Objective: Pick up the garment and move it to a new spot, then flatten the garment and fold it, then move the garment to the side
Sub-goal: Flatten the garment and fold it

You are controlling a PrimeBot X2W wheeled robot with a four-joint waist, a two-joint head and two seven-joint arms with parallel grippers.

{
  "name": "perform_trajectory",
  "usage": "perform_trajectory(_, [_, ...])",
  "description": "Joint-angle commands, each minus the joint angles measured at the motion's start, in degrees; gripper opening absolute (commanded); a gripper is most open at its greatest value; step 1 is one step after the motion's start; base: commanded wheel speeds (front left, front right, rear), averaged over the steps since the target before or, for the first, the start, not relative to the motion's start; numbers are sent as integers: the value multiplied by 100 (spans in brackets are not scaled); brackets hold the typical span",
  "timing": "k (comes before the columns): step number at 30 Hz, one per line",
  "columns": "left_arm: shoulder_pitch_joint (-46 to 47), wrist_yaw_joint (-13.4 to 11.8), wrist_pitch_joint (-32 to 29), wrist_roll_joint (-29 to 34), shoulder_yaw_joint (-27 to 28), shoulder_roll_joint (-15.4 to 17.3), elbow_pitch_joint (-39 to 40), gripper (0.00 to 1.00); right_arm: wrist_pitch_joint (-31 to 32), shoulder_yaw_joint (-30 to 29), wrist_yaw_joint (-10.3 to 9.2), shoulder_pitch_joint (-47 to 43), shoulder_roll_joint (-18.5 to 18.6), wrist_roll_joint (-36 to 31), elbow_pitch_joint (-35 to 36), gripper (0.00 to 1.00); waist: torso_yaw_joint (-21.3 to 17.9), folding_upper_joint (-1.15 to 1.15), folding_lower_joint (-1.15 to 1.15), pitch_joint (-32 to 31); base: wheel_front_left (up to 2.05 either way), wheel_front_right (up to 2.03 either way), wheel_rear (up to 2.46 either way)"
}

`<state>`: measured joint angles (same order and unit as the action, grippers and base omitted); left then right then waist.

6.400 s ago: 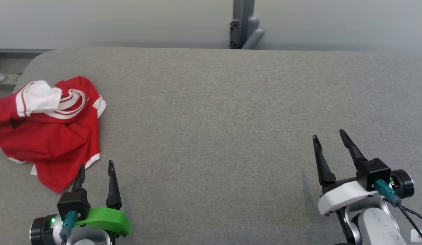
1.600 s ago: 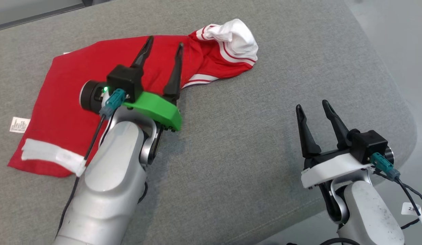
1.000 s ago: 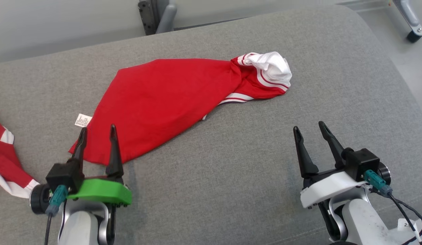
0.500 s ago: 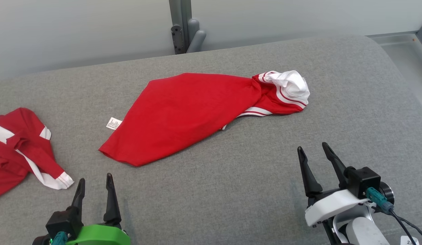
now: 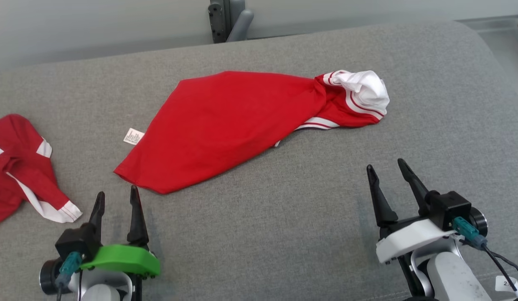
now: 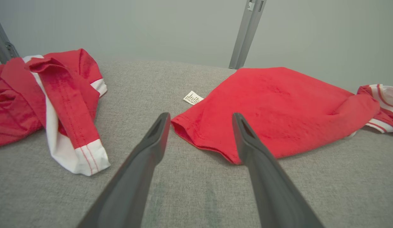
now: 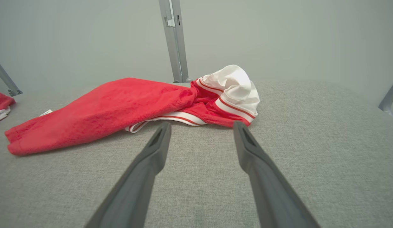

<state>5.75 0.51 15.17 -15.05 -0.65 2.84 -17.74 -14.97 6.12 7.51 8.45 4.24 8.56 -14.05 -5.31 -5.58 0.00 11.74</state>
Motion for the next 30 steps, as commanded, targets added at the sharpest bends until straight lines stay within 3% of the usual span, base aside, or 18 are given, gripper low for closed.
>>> perform_trajectory(1, [168,27,-3,-7,1,10,-101,100,-11,-3,-4,84,18,24,35,100,-47,0,0,385,0,0,0])
perform_trajectory(14, [1348,-80,-2,-201,430,15,-1339,100,-11,99,-4,570,65,69,110,100,-230,0,0,1192,0,0,0])
perform_trajectory(19, [1485,81,-10,-115,475,6,-1622,100,-11,113,-4,592,37,62,103,100,-257,0,0,1257,0,0,0])
perform_trajectory(20, [1517,116,-11,-58,444,6,-1658,92,-11,110,-4,596,38,65,97,100,-258,0,0,1266,0,0,0])
perform_trajectory(21, [1545,144,-11,-45,426,0,-1690,48,-11,103,-4,599,45,71,91,100,-258,0,0,1274,0,0,0])
perform_trajectory(22, [1570,163,-11,4,415,-2,-1693,11,-11,97,-4,598,51,77,84,100,-257,0,0,1282,0,0,0])
perform_trajectory(23, [1585,192,-11,56,400,-3,-1689,0,-11,96,-4,596,55,79,77,100,-256,0,0,1287,0,0,0])
perform_trajectory(30, [1803,362,0,453,503,14,-642,0,-11,68,-4,648,23,92,57,100,-231,0,0,1309,0,0,0])
